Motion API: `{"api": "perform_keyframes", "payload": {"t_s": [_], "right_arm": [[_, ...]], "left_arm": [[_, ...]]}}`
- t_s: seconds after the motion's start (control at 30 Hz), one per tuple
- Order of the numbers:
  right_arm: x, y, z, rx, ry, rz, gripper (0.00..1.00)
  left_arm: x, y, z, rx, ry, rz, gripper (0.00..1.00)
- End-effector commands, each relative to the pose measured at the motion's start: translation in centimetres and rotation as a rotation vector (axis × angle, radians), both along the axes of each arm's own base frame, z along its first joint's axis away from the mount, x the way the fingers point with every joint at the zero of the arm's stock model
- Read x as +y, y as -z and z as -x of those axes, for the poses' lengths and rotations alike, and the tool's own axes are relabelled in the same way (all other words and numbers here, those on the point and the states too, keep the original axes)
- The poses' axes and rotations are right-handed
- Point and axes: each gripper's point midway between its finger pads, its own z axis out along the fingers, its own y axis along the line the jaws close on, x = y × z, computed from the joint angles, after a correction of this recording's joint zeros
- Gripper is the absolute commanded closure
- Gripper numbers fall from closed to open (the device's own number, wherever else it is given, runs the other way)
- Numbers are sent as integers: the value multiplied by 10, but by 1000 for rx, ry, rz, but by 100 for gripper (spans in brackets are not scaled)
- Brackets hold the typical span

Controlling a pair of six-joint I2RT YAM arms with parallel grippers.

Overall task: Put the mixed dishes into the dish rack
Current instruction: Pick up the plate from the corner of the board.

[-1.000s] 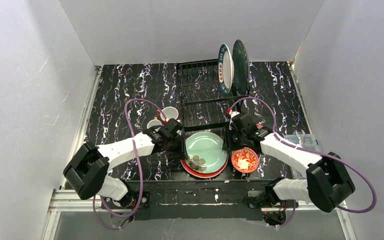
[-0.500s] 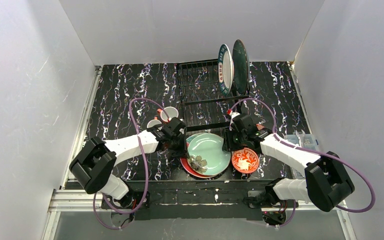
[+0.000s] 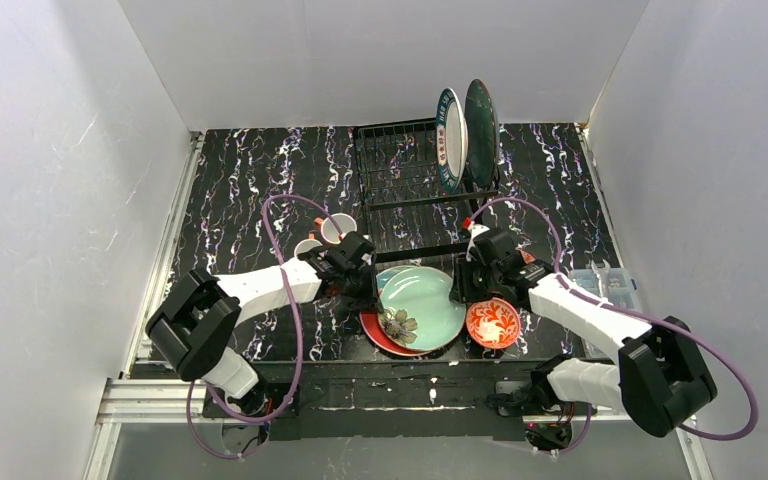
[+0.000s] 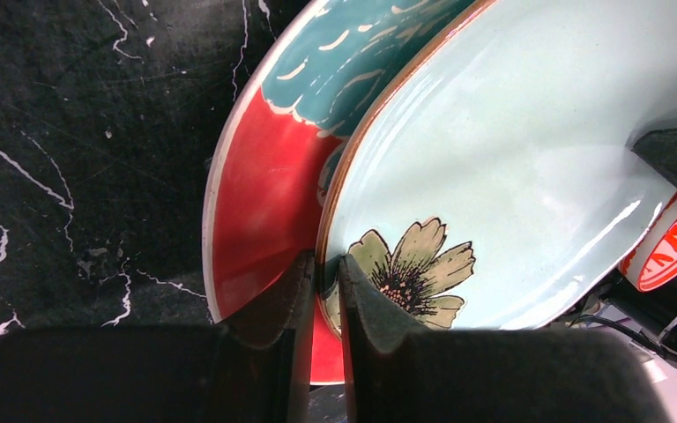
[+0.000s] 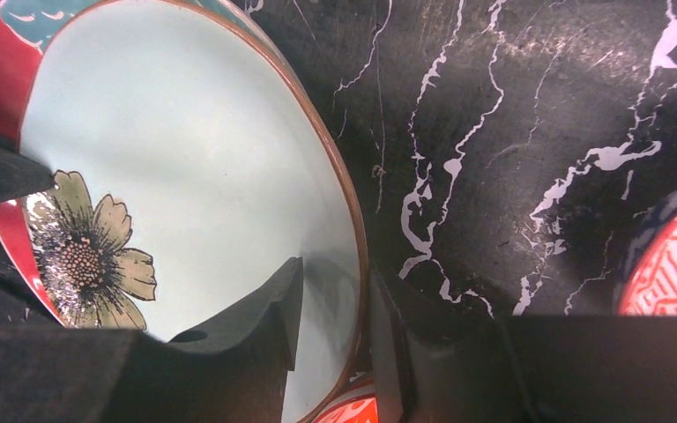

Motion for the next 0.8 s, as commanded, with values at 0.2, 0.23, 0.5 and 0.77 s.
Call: {"api": "perform_keyframes", "payload": {"t_s": [0.2,0.23,0.5,0.77], "right_arm": [[16,-31,-4,-50,-10,-124,61],[18,-32,-2,-46,-13,-138,62],[38,-39,9,2,-39,-276,64],[54,-40,20,62,-61,-398,64]], "left_arm": [[11,29,9,50,12,-90,100],[11,29,9,52,10,-90,100],[9,29,9,50,15,-79,100],[7,30,11,49,28,-67,100]]}}
